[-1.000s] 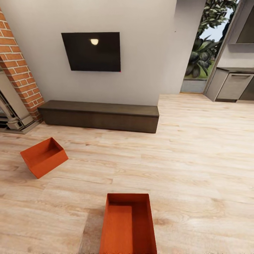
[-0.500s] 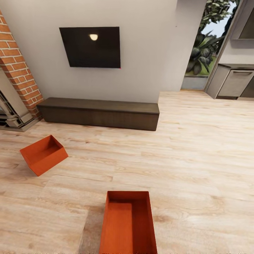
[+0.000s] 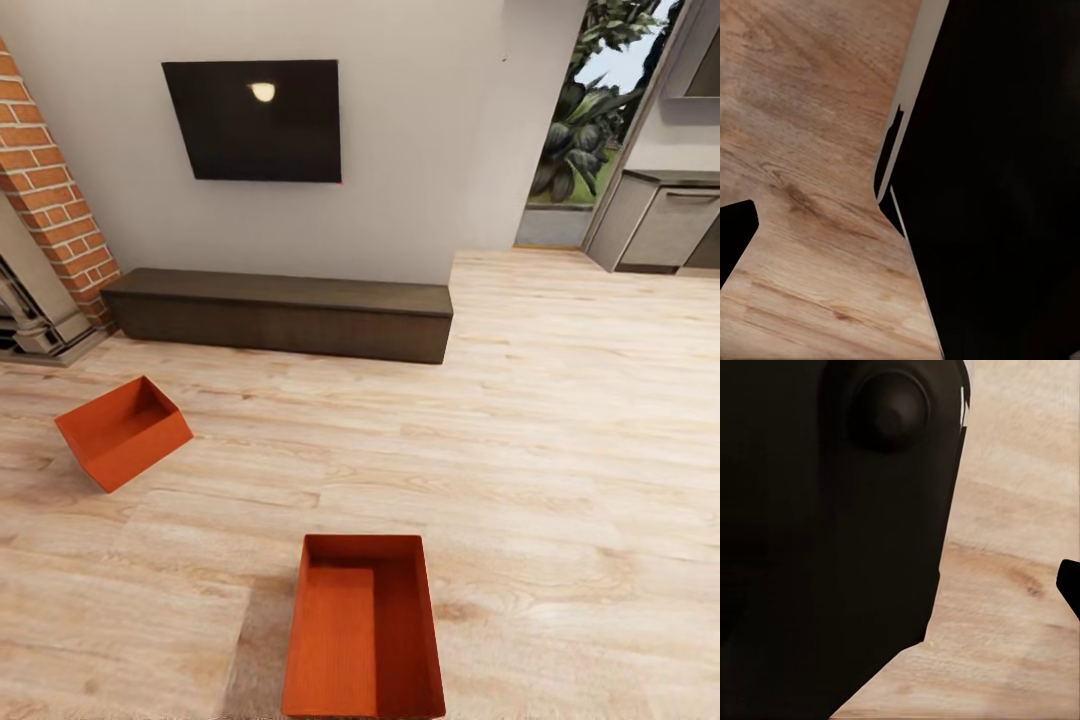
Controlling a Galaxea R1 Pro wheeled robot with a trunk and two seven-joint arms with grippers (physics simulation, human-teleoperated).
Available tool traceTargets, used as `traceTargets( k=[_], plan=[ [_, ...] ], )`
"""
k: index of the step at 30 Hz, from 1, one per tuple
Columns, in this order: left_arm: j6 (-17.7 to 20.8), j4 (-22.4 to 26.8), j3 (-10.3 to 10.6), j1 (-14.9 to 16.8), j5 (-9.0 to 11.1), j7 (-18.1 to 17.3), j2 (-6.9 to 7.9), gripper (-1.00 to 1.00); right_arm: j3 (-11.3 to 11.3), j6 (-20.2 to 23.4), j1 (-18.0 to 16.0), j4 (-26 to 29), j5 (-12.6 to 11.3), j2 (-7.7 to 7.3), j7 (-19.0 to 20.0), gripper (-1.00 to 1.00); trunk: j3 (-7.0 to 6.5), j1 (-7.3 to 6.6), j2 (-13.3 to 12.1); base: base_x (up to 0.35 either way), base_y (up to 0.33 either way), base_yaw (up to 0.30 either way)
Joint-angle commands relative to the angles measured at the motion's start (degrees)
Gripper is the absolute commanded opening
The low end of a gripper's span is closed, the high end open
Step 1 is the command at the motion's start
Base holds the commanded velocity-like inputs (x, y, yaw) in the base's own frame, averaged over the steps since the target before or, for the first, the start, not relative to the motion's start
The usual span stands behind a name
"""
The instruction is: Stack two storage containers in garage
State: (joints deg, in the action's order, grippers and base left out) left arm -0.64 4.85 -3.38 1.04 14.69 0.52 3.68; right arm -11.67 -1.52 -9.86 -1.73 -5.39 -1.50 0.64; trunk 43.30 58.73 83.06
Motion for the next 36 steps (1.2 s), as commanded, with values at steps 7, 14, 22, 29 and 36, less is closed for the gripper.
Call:
traceTargets(
  k=[7, 14, 22, 29, 36],
  plan=[
    [-0.1, 0.0, -0.3, 0.0, 0.1, 0.0, 0.01, 1.00, -0.8, 1.7, -0.1, -0.1, -0.3, -0.01, 0.0, 1.00, 0.68, 0.00, 0.0, 0.000, 0.000, 0.000],
    [-0.1, 0.0, -0.3, 0.0, 0.1, 0.0, -0.01, 1.00, -1.5, 3.8, -0.1, -0.1, 2.5, 0.01, -1.5, 1.00, 1.32, 0.00, 0.0, 0.000, 0.000, 0.000],
    [-0.1, 0.0, -0.3, 0.0, 0.1, 0.0, 0.01, 1.00, -1.4, 3.5, -0.1, -0.1, 2.6, 0.01, -1.6, 1.00, 2.05, 0.00, 0.0, 0.000, 0.000, 0.000],
    [-0.1, 0.0, -0.3, 0.0, 0.1, 0.0, 0.00, 1.00, -1.3, 3.4, -0.1, -0.1, 2.6, 0.05, -1.5, 1.00, 2.69, 0.00, 0.0, 0.000, 0.000, 0.000],
    [-0.1, 0.0, -0.3, 0.0, 0.1, 0.0, 0.01, 1.00, -1.3, 3.2, -0.1, -0.1, 2.6, 0.09, -1.5, 1.00, 3.34, 0.00, 0.0, 0.000, 0.000, 0.000]
  ],
)
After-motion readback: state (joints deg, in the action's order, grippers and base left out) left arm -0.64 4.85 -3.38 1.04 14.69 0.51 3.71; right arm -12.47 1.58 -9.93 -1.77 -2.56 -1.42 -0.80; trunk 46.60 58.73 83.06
